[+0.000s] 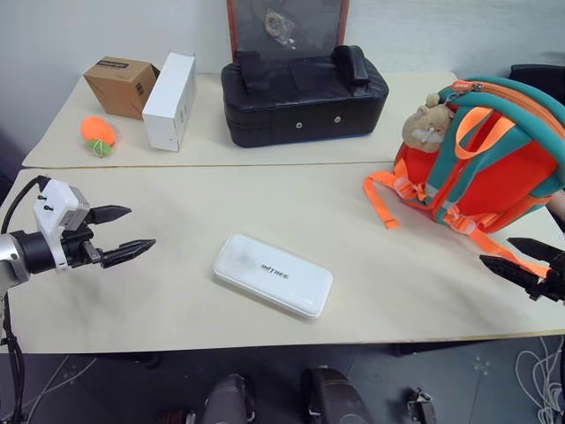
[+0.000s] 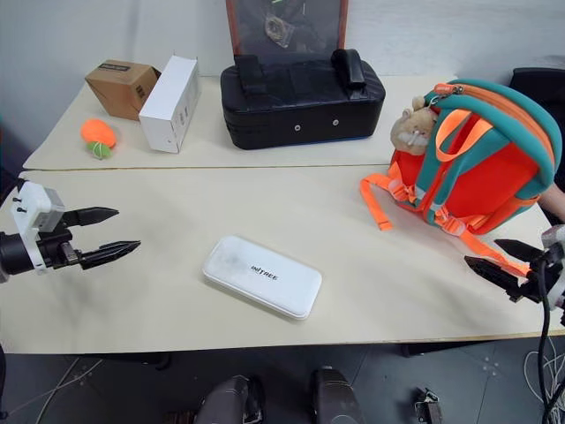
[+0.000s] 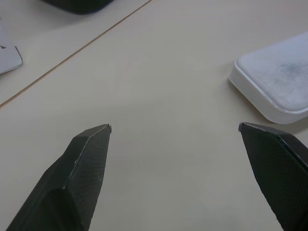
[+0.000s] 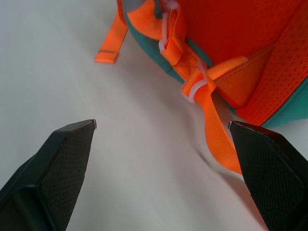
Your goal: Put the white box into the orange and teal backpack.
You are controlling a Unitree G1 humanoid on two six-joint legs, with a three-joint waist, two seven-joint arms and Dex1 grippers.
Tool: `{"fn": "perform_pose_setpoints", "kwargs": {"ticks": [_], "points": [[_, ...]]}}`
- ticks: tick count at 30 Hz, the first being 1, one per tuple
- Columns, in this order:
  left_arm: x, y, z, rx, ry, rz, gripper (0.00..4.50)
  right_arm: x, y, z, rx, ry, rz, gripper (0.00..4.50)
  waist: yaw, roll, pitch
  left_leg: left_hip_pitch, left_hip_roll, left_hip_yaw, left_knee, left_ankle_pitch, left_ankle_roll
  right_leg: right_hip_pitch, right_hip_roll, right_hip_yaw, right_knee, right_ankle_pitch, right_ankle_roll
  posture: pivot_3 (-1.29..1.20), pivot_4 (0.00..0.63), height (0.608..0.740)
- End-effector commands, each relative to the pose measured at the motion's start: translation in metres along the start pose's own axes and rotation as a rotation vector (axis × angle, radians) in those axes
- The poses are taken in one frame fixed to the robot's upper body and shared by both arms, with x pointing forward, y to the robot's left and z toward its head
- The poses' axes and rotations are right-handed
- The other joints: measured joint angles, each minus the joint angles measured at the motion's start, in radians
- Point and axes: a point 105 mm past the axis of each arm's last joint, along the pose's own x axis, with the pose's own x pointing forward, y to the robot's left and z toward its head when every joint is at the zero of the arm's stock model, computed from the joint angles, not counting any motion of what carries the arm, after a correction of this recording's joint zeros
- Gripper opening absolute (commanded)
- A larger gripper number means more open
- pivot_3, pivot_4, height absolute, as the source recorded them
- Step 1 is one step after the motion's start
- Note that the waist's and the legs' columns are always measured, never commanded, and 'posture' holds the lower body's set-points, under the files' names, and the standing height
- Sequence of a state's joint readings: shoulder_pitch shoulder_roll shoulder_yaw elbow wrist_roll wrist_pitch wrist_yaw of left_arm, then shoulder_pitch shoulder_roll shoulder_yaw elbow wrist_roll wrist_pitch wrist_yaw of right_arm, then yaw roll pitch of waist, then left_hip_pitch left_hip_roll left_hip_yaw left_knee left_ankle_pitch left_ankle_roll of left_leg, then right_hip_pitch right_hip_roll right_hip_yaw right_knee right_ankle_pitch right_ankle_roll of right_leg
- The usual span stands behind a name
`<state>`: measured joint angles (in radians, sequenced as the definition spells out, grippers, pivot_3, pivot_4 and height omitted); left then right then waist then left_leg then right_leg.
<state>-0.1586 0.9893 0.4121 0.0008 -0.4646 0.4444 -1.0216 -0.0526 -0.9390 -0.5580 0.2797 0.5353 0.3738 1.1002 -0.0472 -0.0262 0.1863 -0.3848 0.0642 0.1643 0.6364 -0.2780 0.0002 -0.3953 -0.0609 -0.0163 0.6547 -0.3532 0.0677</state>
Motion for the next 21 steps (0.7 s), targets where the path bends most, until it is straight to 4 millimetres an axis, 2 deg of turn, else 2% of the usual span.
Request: {"fn": "perform_pose_setpoints", "kwargs": {"ticks": [1,5,12,16,19,20,21], "points": [[0.0,-0.003,-0.002,0.048,0.026,-0.018,4.47,-0.004,0.0,0.016,-0.036,-0.035,-0.011,4.5,-0.001,0.0,0.0,0.0,0.0,0.0,0.0,0.0,0.0,0.0,0.0,0.0,0.0,0.0,0.0,0.0,0.15,0.74],[0.002,-0.003,-0.009,0.056,0.045,-0.004,4.47,-0.003,0.003,0.014,-0.046,-0.021,-0.016,4.5,-0.004,0.0,0.0,0.0,0.0,0.0,0.0,0.0,0.0,0.0,0.0,0.0,0.0,0.0,0.0,0.0,0.15,0.74],[0.003,0.0,-0.006,0.051,0.03,0.006,4.47,-0.001,0.003,0.012,-0.062,-0.004,-0.036,4.5,-0.008,0.0,0.0,0.0,0.0,0.0,0.0,0.0,0.0,0.0,0.0,0.0,0.001,0.0,0.0,0.0,0.15,0.74],[0.004,-0.001,-0.006,0.049,0.028,0.009,4.47,0.0,0.004,0.015,-0.067,-0.014,-0.022,4.5,-0.007,0.0,0.0,0.0,0.0,0.0,0.0,0.001,0.0,0.0,0.0,0.0,0.001,0.0,0.0,0.0,0.15,0.74],[0.008,-0.006,-0.006,0.046,0.018,-0.028,4.47,0.007,0.015,0.024,-0.068,-0.063,0.041,4.5,-0.008,0.0,0.0,0.0,0.0,0.0,0.0,0.001,0.0,0.0,0.0,0.0,0.001,0.0,0.0,0.0,0.15,0.74],[0.011,-0.011,-0.007,0.041,0.016,-0.055,4.07,0.01,0.021,0.028,-0.051,-0.091,0.076,4.11,-0.008,0.0,0.0,0.0,0.0,0.0,0.001,0.001,0.0,0.0,0.0,0.0,0.002,0.0,0.0,0.0,0.15,0.74],[0.014,-0.014,-0.008,0.037,0.014,-0.072,3.9,0.012,0.025,0.032,-0.038,-0.108,0.098,3.94,-0.009,0.0,0.0,0.0,0.0,0.0,0.001,0.001,0.0,0.0,0.0,0.0,0.002,0.0,0.0,0.0,0.15,0.74]]}}
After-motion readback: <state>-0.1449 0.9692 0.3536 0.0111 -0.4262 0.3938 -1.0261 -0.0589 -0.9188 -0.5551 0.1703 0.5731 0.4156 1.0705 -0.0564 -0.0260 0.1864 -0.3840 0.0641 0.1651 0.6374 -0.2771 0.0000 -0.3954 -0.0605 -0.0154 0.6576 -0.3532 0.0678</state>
